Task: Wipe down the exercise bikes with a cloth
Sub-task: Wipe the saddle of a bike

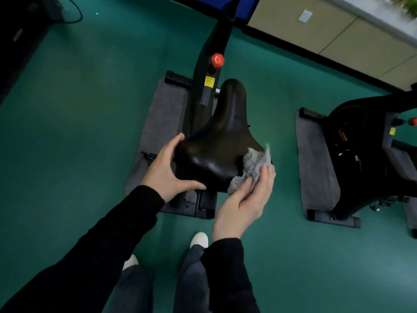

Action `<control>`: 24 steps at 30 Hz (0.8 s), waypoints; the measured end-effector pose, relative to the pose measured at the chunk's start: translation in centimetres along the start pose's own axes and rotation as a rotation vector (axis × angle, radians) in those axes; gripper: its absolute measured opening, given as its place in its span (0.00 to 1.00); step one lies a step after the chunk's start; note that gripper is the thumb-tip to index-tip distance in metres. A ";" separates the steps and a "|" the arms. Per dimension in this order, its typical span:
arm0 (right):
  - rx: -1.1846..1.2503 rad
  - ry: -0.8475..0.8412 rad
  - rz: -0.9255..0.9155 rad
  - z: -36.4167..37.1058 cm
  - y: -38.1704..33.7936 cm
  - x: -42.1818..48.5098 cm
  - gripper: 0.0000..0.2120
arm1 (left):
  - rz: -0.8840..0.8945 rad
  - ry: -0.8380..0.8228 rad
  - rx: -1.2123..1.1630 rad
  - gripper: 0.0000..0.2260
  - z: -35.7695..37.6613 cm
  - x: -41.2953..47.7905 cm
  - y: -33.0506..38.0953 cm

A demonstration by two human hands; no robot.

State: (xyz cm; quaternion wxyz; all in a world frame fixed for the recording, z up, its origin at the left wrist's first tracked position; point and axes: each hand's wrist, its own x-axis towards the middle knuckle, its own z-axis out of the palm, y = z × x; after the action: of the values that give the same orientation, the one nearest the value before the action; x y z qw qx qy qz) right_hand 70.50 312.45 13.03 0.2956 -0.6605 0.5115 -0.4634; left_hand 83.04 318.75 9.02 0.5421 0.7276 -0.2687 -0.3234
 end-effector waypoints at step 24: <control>-0.186 -1.784 -1.210 5.3 -6.2 12.4 0.14 | -0.172 0.636 -1.011 0.26 15.6 -4.4 3.6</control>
State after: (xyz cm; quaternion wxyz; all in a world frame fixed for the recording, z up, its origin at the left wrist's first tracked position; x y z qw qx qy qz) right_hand 78.38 302.06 20.14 0.2325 -0.9225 -0.2658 0.1560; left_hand 68.18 311.41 10.07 0.8465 0.4597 0.1537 -0.2202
